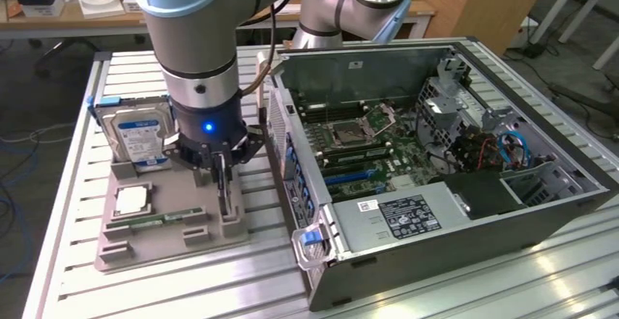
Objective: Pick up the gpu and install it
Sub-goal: 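Pick up the gpu and move the gpu toward the slot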
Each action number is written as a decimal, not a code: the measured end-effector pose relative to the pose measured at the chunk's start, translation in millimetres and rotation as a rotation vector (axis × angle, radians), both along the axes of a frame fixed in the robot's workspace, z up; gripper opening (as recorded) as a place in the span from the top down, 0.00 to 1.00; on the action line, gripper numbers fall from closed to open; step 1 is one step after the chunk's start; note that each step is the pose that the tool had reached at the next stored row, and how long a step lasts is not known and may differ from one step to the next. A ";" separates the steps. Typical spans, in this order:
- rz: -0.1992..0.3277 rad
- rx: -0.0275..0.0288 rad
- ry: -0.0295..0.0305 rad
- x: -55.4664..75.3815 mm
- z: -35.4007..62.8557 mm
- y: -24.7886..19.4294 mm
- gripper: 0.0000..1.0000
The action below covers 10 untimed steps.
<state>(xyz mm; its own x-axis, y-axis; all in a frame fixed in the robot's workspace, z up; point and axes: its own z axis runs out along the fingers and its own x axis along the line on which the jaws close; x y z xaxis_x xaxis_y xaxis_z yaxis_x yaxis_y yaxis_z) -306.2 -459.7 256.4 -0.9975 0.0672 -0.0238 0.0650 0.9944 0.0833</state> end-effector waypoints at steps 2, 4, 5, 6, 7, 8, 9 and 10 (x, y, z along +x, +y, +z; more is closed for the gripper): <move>0.000 0.0000 0.0000 0.0 0.0 0.0 0.74; 0.000 0.0004 0.0000 0.0 0.0 0.0 0.74; 0.000 0.0007 -0.0001 -0.1 -0.5 -0.1 0.74; 0.000 0.0009 -0.0001 -0.2 -1.6 -0.1 0.74; 0.000 0.0008 0.0000 -0.1 -2.7 -0.1 0.74; 0.000 0.0008 -0.0001 -0.1 -4.1 -0.1 0.74; 0.000 0.0007 0.0001 -0.1 -5.9 -0.1 0.74; 0.000 0.0008 0.0001 -0.2 -7.7 -0.1 0.74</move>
